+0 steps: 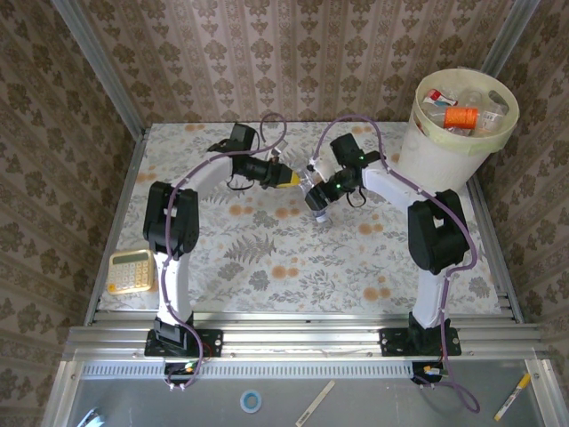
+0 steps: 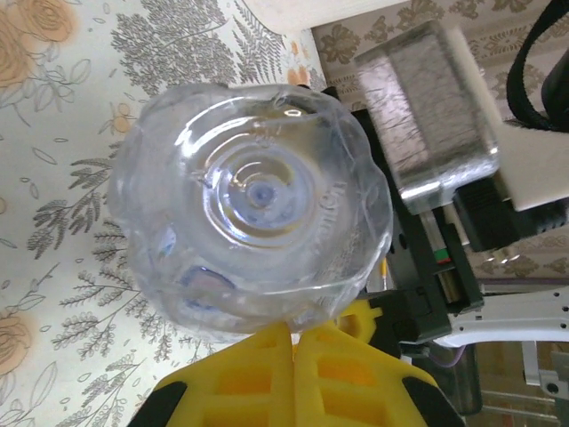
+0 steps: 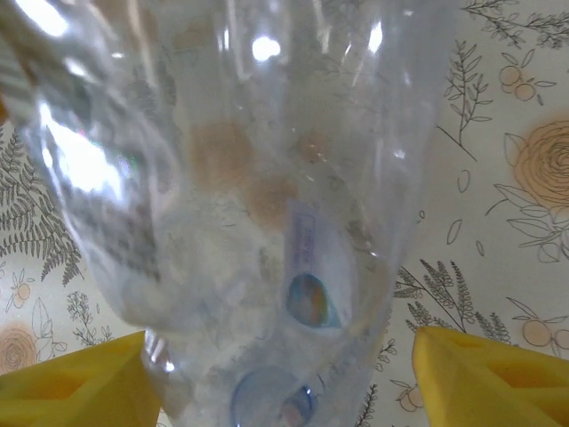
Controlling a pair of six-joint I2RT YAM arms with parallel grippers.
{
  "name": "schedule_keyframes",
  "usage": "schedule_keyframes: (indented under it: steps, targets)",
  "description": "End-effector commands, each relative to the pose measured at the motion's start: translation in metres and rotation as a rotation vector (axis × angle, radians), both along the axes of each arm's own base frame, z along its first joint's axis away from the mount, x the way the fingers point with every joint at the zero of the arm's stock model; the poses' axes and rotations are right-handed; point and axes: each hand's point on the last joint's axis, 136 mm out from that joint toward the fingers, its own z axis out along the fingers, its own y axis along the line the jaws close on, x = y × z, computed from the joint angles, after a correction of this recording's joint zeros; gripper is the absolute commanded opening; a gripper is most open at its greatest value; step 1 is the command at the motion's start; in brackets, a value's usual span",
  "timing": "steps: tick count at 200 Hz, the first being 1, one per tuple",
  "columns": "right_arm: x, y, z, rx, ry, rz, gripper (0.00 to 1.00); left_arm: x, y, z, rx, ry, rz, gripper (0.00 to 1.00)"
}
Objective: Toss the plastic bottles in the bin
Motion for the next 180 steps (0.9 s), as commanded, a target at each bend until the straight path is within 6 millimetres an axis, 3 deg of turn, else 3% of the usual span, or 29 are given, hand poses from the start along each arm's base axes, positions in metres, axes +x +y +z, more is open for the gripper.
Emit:
schedule_keyframes:
  steps: [1,52,81,104,139,156,180]
  targets:
    - [-0.006,0.011,0.012,0.062,-0.025,0.027,0.72,-0.011,-0.006,0.034,-0.089,-0.057,-0.063,0.0]
    - [-0.022,0.037,0.02,0.156,-0.016,0.059,0.65,-0.009,-0.01,0.036,-0.112,-0.074,-0.075,0.0]
    - [-0.018,0.036,0.011,0.107,-0.003,0.04,0.69,-0.003,-0.005,0.016,-0.044,-0.066,-0.038,0.0]
    - [0.002,0.031,0.006,0.032,-0.014,-0.029,0.72,0.023,0.019,-0.004,0.066,-0.071,0.087,0.0]
    - [0.013,0.042,0.003,0.046,0.03,-0.112,0.74,0.061,0.07,0.017,0.126,-0.133,0.339,0.0]
    - [0.014,0.055,-0.001,0.061,0.057,-0.097,0.74,0.072,0.094,0.015,0.172,-0.137,0.452,0.07]
    - [0.021,0.061,-0.021,-0.021,0.105,-0.121,0.75,0.077,0.12,0.0,0.255,-0.138,0.563,0.26]
